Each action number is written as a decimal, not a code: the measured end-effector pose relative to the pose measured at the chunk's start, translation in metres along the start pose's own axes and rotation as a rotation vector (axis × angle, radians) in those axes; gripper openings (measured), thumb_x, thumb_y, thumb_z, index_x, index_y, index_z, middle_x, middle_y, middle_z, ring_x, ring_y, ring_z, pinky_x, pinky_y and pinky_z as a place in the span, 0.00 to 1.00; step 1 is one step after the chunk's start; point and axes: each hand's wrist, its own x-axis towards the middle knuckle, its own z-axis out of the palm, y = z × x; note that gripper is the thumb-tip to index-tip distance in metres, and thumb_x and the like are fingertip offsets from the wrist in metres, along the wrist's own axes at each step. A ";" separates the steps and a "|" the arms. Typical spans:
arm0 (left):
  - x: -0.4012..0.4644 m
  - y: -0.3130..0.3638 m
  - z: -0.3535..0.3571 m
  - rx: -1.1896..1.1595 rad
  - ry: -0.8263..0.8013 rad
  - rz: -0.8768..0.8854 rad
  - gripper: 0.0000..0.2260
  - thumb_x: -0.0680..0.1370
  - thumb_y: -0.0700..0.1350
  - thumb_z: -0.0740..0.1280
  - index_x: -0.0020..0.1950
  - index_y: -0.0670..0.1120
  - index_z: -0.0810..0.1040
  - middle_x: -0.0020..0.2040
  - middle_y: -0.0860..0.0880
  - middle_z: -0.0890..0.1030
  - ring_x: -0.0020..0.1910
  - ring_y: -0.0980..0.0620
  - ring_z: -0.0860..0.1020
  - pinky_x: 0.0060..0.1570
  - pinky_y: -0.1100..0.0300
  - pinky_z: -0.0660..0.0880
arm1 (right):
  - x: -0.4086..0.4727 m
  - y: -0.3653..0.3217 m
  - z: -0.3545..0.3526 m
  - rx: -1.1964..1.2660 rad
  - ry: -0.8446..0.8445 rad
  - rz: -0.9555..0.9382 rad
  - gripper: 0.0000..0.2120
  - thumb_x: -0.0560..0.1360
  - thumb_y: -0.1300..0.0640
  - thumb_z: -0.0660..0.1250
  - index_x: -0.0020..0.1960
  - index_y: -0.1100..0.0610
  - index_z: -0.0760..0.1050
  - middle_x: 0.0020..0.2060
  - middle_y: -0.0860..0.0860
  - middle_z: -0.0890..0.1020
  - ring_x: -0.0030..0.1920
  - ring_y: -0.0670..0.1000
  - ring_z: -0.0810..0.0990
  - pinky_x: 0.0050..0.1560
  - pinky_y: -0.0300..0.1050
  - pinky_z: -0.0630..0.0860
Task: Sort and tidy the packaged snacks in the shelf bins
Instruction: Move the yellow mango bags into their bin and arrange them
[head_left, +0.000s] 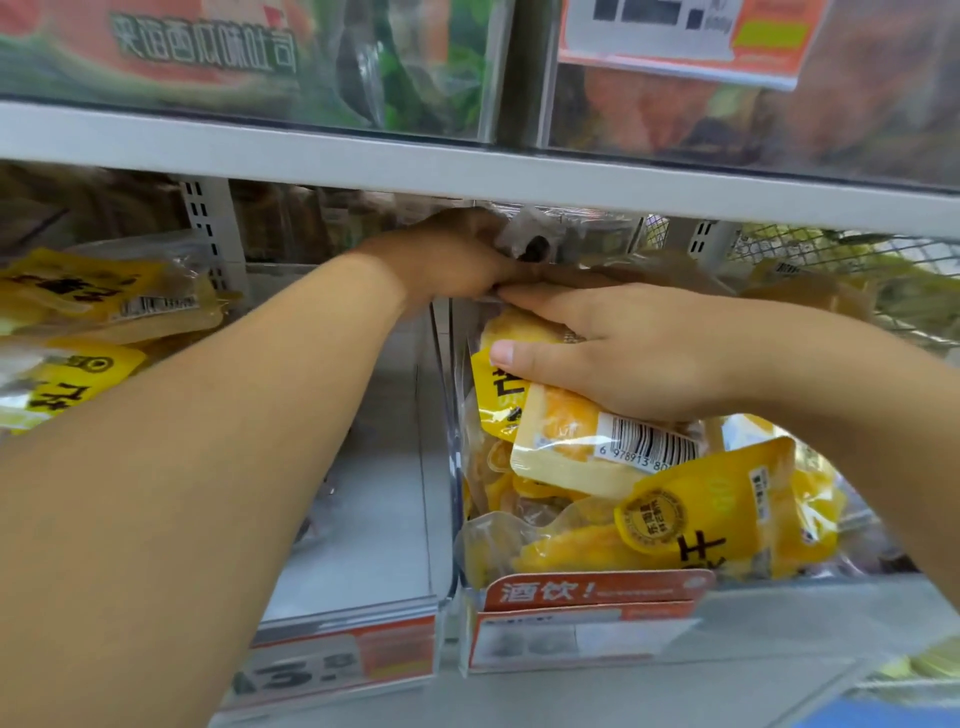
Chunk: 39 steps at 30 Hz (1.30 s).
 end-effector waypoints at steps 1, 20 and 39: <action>0.001 -0.002 0.000 -0.015 0.042 0.001 0.44 0.52 0.67 0.76 0.63 0.47 0.77 0.56 0.51 0.81 0.59 0.49 0.80 0.56 0.56 0.75 | -0.002 -0.002 -0.004 0.005 -0.042 0.049 0.32 0.78 0.31 0.54 0.79 0.38 0.55 0.78 0.41 0.59 0.78 0.49 0.58 0.77 0.47 0.57; -0.147 -0.007 -0.019 0.140 0.678 0.329 0.13 0.71 0.39 0.78 0.47 0.47 0.76 0.44 0.53 0.80 0.44 0.55 0.79 0.44 0.65 0.76 | -0.015 -0.020 -0.013 -0.045 -0.090 0.121 0.40 0.70 0.24 0.50 0.78 0.37 0.57 0.78 0.45 0.62 0.77 0.53 0.62 0.76 0.54 0.59; -0.264 0.005 -0.069 -0.590 0.306 -0.292 0.13 0.74 0.44 0.71 0.57 0.42 0.81 0.48 0.47 0.86 0.47 0.52 0.85 0.44 0.63 0.82 | -0.022 -0.141 0.014 0.108 0.168 -0.133 0.32 0.52 0.32 0.80 0.42 0.48 0.68 0.36 0.45 0.76 0.36 0.49 0.75 0.35 0.51 0.74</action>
